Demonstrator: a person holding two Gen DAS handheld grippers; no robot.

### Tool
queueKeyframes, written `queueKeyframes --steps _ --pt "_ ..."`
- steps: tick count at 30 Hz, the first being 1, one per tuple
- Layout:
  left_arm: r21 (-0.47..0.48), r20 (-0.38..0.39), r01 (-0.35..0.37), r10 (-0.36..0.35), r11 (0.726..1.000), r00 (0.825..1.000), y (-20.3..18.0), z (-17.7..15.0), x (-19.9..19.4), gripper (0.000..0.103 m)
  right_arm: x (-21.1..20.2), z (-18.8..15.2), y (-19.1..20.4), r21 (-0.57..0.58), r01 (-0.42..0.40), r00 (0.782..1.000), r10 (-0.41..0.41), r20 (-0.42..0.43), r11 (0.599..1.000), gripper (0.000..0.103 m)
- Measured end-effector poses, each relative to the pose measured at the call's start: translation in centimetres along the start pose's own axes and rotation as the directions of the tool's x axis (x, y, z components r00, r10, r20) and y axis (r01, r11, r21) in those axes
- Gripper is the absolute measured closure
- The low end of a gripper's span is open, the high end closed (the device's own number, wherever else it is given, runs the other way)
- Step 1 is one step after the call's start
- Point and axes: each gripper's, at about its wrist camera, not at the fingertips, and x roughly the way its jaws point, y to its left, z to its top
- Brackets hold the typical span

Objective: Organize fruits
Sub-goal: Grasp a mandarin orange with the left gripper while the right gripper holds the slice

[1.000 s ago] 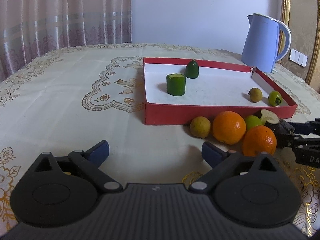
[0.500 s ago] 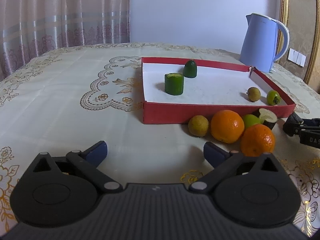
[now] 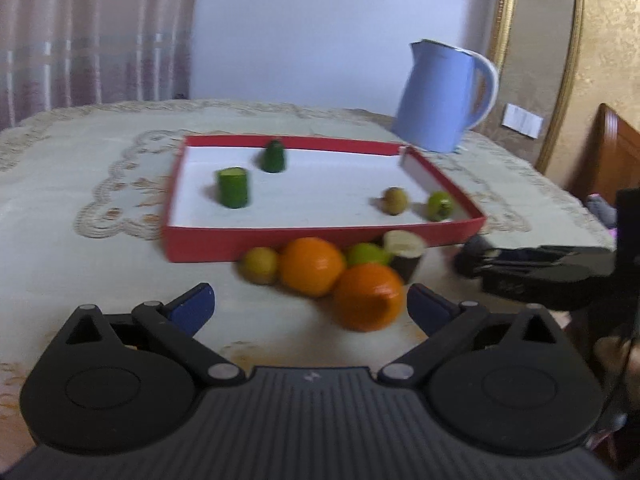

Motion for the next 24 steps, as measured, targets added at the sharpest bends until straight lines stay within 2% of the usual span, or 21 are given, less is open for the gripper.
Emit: queueKeyframes --steps 3,8,10,13,19,21,23,24 --pt "-0.061 -0.043 0.048 -0.051 0.997 0.998 -0.4 0.5 1.1 0.002 0.0 0.0 -0.2 0.013 -0.009 1.0 0.009 -0.002 1.0 0.069" --pt "-0.118 -0.083 0.054 -0.064 0.992 0.994 -1.0 0.8 2.8 0.003 -0.1 0.0 -0.2 0.015 -0.01 1.0 0.01 -0.002 1.0 0.069" --pt "-0.136 -0.093 0.05 -0.063 0.99 0.994 -1.2 0.9 3.4 0.009 -0.1 0.1 -0.2 0.017 -0.012 1.0 0.012 -0.003 1.0 0.069" --pt "-0.139 -0.111 0.039 -0.054 0.989 0.992 -1.7 0.8 4.0 0.017 -0.1 0.1 -0.2 0.019 -0.013 1.0 0.013 -0.003 1.0 0.069" --pt "-0.106 -0.101 0.004 -0.015 0.994 0.995 -2.6 0.6 4.5 0.024 -0.1 0.1 -0.2 0.024 -0.017 1.0 0.017 -0.003 1.0 0.069" --pt "-0.104 -0.104 -0.004 -0.007 0.995 0.995 -2.7 0.6 4.6 0.032 -0.1 0.1 -0.2 0.025 -0.017 1.0 0.017 -0.003 1.0 0.069" --pt "-0.112 -0.11 -0.008 -0.004 0.994 0.994 -2.8 0.6 4.5 0.048 0.0 0.1 -0.2 0.025 -0.017 1.0 0.017 -0.003 1.0 0.069" --pt "-0.118 -0.114 0.004 -0.017 0.993 0.993 -2.9 0.6 4.5 0.05 -0.1 0.1 -0.2 0.026 -0.018 1.0 0.018 -0.002 1.0 0.069"
